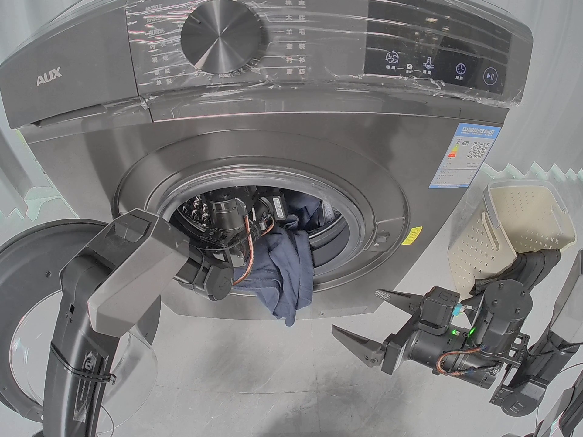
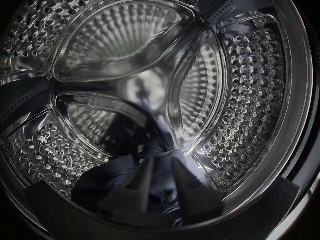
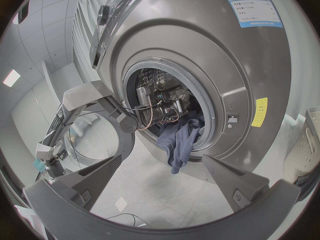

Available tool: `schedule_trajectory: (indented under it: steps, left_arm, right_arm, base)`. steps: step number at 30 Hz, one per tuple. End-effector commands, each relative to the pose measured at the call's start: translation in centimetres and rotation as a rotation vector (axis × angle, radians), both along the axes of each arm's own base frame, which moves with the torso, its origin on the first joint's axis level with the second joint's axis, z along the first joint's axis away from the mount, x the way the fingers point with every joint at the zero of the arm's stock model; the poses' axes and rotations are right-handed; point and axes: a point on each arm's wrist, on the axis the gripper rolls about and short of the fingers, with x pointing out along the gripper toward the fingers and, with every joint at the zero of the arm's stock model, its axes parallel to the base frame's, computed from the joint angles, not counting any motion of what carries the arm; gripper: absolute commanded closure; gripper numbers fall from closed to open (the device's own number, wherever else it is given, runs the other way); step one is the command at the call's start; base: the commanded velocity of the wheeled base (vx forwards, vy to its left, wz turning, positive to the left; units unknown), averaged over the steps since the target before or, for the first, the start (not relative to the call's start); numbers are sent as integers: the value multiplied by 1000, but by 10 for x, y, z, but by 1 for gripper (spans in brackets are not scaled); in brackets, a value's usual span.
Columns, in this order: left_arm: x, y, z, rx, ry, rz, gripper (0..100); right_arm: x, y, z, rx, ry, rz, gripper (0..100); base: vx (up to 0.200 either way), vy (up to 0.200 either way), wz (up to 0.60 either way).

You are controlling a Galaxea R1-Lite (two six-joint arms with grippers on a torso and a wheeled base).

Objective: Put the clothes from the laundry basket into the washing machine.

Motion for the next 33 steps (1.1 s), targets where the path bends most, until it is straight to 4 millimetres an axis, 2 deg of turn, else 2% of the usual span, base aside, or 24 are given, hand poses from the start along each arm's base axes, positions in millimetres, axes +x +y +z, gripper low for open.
schedule_trajectory:
  steps: [1,4,5,6,9,11,14,18,20,26,27,30,33]
  left_arm:
    - [-9,0,-4,14,36,-10,0]
    - [-31,1,7,47,84,-48,0]
    - [-31,1,7,47,84,-48,0]
    - [-48,1,12,87,137,-95,0]
    - [-68,4,16,136,201,-138,0]
    - [-77,4,15,166,229,-166,0]
    - [-91,10,0,250,312,-195,0]
    - [-94,11,-19,291,356,-204,0]
    - [-91,9,-34,304,373,-206,0]
    - [-86,7,-54,320,391,-208,0]
    - [-86,7,-58,327,399,-208,100]
    - [-84,9,-68,346,412,-205,100]
    - [-82,7,-68,342,407,-207,100]
  right_arm:
    - [0,0,0,0,0,1,0]
    - [0,0,0,0,0,1,0]
    - [0,0,0,0,0,1,0]
    - [0,0,0,0,-2,1,0]
    - [0,0,0,-1,-1,1,0]
    - [0,0,0,0,-2,1,0]
    - [0,0,0,-1,-1,1,0]
    - [0,0,0,0,-2,1,0]
    - [0,0,0,0,-2,1,0]
    - [0,0,0,0,-2,1,0]
    - [0,0,0,0,-2,1,0]
    - [0,0,1,2,-4,1,0]
    - [0,0,1,2,-4,1,0]
  base:
    - [0,0,0]
    - [0,0,0]
    - [0,0,0]
    - [0,0,0]
    - [0,0,0]
    - [0,0,0]
    - [0,0,0]
    - [0,0,0]
    - [0,0,0]
    - [0,0,0]
    - [0,0,0]
    - [0,0,0]
    - [0,0,0]
